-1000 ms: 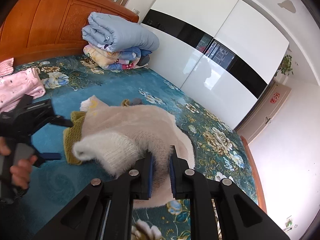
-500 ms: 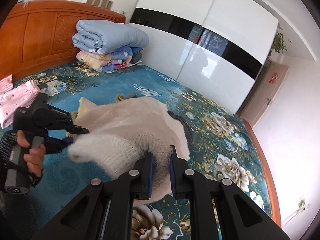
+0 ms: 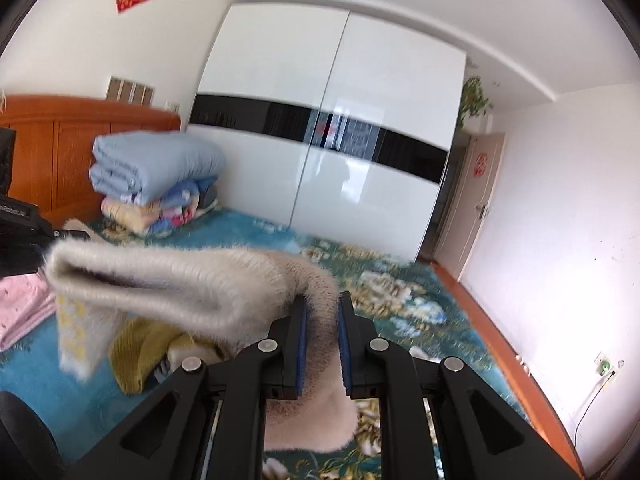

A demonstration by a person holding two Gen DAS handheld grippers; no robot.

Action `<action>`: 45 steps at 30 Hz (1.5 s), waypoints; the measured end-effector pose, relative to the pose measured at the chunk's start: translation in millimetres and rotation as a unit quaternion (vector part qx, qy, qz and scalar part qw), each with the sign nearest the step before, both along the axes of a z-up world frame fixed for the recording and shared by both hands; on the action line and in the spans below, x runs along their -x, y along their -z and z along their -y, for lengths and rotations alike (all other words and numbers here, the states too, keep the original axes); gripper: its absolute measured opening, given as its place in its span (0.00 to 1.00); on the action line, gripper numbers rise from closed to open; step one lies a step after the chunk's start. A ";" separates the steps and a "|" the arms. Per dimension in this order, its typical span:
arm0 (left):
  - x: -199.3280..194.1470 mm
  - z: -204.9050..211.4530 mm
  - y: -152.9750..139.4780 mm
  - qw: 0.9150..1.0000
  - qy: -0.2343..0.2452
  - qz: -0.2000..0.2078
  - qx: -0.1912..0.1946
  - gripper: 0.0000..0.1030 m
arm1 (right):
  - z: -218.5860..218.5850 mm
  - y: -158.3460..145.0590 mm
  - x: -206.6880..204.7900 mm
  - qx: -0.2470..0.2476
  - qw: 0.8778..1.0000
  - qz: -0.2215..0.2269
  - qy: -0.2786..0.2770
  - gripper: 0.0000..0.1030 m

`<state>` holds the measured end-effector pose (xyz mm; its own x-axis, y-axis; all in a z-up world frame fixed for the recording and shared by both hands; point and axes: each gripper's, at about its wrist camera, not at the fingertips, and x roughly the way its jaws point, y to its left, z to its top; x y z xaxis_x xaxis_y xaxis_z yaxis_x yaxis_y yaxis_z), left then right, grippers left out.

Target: Fold clothes

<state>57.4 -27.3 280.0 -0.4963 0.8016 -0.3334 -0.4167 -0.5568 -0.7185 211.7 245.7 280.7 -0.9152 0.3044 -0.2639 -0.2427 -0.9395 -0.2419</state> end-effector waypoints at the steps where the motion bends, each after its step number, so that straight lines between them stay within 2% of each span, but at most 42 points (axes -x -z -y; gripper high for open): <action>1: -15.6 3.4 -17.4 1.000 0.014 -0.012 -0.007 0.15 | -2.3 -13.4 -16.6 0.002 1.000 -0.015 -0.003 0.14; 3: -47.9 9.4 -49.9 0.998 0.043 -0.030 -0.019 0.15 | -7.4 -39.1 -48.0 0.007 0.999 -0.044 -0.012 0.14; 6: -77.1 13.8 -79.0 0.995 0.080 -0.041 -0.034 0.16 | -14.8 -62.5 -66.7 0.012 0.998 -0.061 -0.028 0.14; 9: -82.3 13.8 -78.2 0.996 0.081 -0.015 -0.020 0.17 | -22.1 -79.5 -75.1 0.019 0.997 -0.067 -0.041 0.14; 11: -60.3 9.3 -45.9 0.996 0.072 0.046 -0.003 0.17 | -25.6 -65.9 -51.8 0.038 0.998 -0.027 -0.050 0.14; 14: -17.9 4.8 29.2 0.988 0.048 0.141 0.032 0.17 | -26.4 -11.0 2.5 0.049 0.995 0.073 -0.052 0.14; 17: 10.2 6.0 119.5 0.972 0.014 0.226 0.063 0.17 | -26.7 68.9 48.3 0.071 0.982 0.171 -0.049 0.14; 21: 5.0 16.7 199.4 0.946 -0.013 0.312 0.083 0.18 | -34.0 159.1 86.2 0.105 0.957 0.268 -0.040 0.14; 22: 6.2 17.1 207.1 0.944 -0.016 0.319 0.083 0.17 | -36.1 175.2 91.9 0.107 0.952 0.285 -0.037 0.14; 24: 12.3 15.0 209.3 0.945 -0.018 0.318 0.078 0.17 | -39.2 196.7 100.1 0.103 0.947 0.303 -0.033 0.14; 29: 27.7 9.7 214.8 0.946 -0.021 0.316 0.064 0.19 | -50.8 196.7 130.9 0.111 0.946 0.304 -0.025 0.14; 33: 56.2 -7.8 219.2 0.946 -0.023 0.313 0.078 0.21 | -61.3 209.4 159.9 0.139 0.942 0.306 -0.008 0.15; 39: 90.8 -20.5 239.9 0.936 -0.046 0.343 0.065 0.26 | -79.1 232.9 201.6 0.175 0.932 0.318 0.015 0.15; 41: 98.9 -26.0 243.4 0.933 -0.050 0.349 0.065 0.30 | -83.0 240.6 213.9 0.183 0.929 0.322 0.024 0.15; 45: 105.1 -32.6 242.7 0.934 -0.037 0.352 0.046 0.59 | -90.3 256.3 235.8 0.196 0.921 0.333 0.044 0.15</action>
<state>-47.7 5.3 37.3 -0.1813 0.7251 -0.6644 0.1829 -0.6389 -0.7472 -24.1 336.0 24.4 -0.4876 0.1304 -0.8633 -0.2422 -0.9702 -0.0098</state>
